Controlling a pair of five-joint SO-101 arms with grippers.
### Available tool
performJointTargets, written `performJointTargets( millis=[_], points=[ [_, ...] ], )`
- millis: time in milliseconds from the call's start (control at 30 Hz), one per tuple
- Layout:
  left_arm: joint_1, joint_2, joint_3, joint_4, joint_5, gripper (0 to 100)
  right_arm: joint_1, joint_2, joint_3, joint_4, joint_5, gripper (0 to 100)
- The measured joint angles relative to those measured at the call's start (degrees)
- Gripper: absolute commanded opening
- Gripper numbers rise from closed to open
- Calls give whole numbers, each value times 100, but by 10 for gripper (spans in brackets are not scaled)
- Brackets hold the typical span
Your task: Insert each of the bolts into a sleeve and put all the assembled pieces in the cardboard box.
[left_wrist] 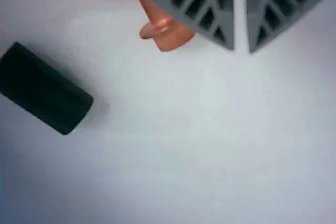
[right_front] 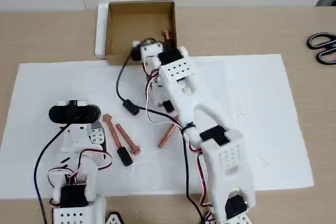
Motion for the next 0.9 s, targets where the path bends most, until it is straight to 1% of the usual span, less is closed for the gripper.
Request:
performJointTargets(
  millis=[167, 367, 600, 700, 900],
  points=[
    [0, 0, 0, 0, 0, 6, 26, -721, 0, 18, 0, 5],
    [0, 0, 0, 0, 0, 6, 53, -1468, 0, 712, 0, 5],
    [105, 0, 0, 0, 0, 6, 607, -2295, 97, 941, 0, 5],
    [105, 0, 0, 0, 0, 6, 774, -2822, 413, 949, 0, 5],
    [105, 0, 0, 0, 0, 6, 756, -3965, 1459, 949, 237, 5]
  ],
)
